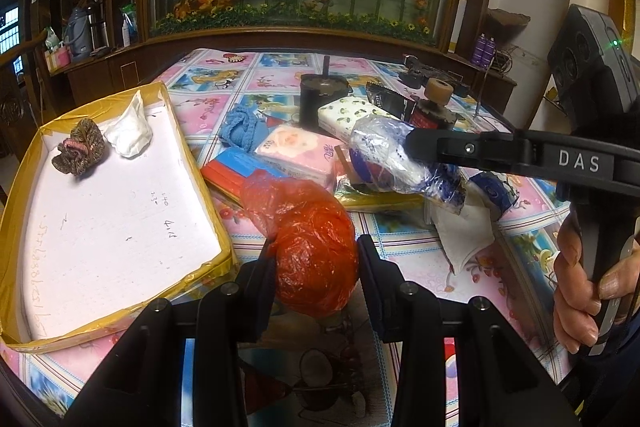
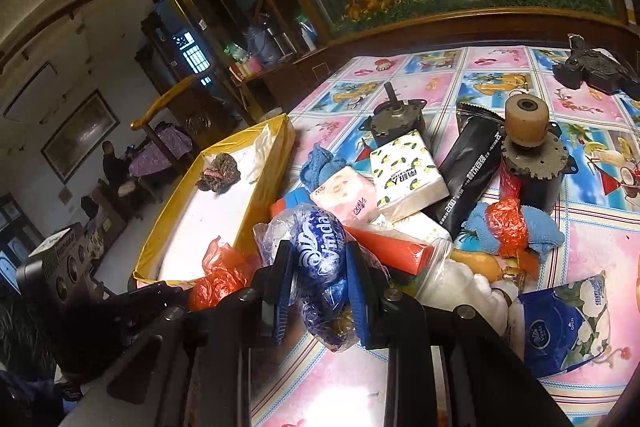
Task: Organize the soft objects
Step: 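Carry the red bag into the tray and open the left tool while the right tool releases the tissue pack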
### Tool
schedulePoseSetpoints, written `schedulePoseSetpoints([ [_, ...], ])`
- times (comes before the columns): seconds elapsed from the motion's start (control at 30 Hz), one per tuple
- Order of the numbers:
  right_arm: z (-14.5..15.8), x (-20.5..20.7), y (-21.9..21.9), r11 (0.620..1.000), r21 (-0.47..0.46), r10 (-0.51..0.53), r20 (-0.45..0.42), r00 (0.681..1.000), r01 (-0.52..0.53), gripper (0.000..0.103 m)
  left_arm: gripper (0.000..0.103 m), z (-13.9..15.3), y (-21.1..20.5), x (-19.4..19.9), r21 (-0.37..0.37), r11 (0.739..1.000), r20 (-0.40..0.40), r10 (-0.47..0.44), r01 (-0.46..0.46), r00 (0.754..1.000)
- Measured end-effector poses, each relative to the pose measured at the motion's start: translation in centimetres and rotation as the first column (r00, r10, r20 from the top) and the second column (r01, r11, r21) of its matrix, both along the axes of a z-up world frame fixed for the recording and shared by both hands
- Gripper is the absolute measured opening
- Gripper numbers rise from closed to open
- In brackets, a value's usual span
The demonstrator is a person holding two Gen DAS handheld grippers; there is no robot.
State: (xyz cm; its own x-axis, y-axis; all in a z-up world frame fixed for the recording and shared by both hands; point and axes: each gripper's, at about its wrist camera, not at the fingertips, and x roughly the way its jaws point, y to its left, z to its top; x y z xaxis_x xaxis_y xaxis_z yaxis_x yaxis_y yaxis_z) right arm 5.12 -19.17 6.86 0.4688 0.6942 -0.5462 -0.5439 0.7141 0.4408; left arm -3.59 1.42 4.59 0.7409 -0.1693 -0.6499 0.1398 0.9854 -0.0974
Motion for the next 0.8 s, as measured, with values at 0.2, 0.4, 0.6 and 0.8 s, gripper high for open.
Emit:
schedulePoseSetpoints([
  [0.2,0.12,-0.08,-0.01,1.0,0.009,0.001,0.002,1.0,-0.001,0.028,0.037,0.18,-0.2,-0.27,0.022,1.0,0.018,0.005,-0.005,1.0],
  [0.4,0.24,-0.14,-0.15,1.0,0.018,-0.004,0.006,1.0,0.003,0.028,0.037,0.24,-0.35,-0.26,0.038,0.999,0.03,0.011,-0.012,0.999],
  [0.6,0.34,-0.24,-0.25,1.0,0.025,-0.003,0.009,1.0,0.003,0.028,0.037,0.25,-0.53,-0.4,0.052,0.999,0.044,0.015,-0.017,0.999],
  [0.8,0.41,0.03,-0.28,0.999,0.048,-0.016,-0.007,1.0,0.016,0.028,0.037,0.44,-0.67,-0.48,0.058,0.998,0.051,0.027,-0.03,0.998],
])
